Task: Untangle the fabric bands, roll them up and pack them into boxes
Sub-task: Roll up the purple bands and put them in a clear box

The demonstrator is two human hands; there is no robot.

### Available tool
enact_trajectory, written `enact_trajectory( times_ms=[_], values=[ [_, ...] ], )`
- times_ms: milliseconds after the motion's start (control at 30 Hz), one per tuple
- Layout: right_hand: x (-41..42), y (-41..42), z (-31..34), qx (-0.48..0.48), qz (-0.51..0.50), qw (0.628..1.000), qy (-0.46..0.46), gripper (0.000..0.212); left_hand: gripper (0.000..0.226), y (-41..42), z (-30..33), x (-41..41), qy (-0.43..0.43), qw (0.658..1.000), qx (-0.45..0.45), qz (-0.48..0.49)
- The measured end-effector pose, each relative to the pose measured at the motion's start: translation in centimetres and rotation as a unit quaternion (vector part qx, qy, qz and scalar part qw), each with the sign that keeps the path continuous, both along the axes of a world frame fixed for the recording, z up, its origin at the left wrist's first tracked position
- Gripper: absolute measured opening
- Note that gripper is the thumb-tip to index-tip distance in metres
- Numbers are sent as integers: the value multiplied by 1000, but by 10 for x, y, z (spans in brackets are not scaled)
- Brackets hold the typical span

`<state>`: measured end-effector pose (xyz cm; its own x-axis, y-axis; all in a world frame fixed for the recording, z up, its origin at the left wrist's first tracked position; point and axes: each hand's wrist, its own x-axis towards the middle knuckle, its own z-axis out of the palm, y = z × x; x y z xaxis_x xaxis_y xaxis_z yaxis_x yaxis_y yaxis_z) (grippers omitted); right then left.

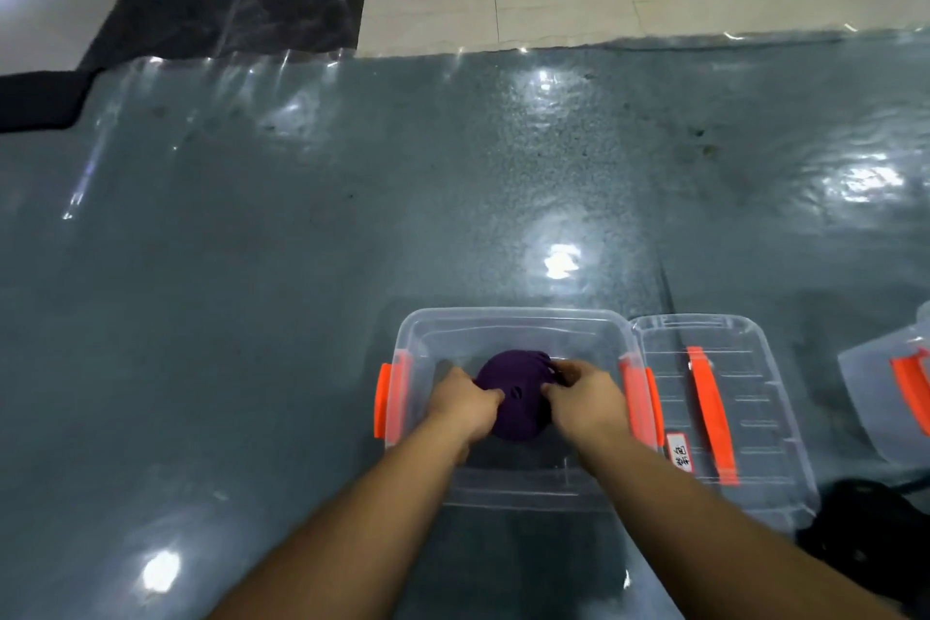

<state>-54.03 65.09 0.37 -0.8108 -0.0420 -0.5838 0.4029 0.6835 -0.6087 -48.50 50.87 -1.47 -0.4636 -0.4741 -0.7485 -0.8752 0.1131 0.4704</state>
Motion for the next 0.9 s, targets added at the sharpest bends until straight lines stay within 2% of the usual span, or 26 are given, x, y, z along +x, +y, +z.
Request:
enact_trajectory(
  times_ms=[167, 367, 667, 900],
  values=[
    [-3, -9, -3, 14, 0, 1000, 14, 38, 33, -3, -7, -4, 11, 1000, -6, 27],
    [-7, -7, -10, 43, 17, 999, 7, 38, 33, -2, -12, -4, 2, 1000, -21, 11],
    [-12, -8, -14, 70, 46, 996, 6, 38, 49, -1, -13, -7, -3, 998, -59, -6],
    [-15, -5, -14, 70, 49, 996, -33, 41, 13, 2, -4, -7, 6, 993, -96, -62]
  ],
)
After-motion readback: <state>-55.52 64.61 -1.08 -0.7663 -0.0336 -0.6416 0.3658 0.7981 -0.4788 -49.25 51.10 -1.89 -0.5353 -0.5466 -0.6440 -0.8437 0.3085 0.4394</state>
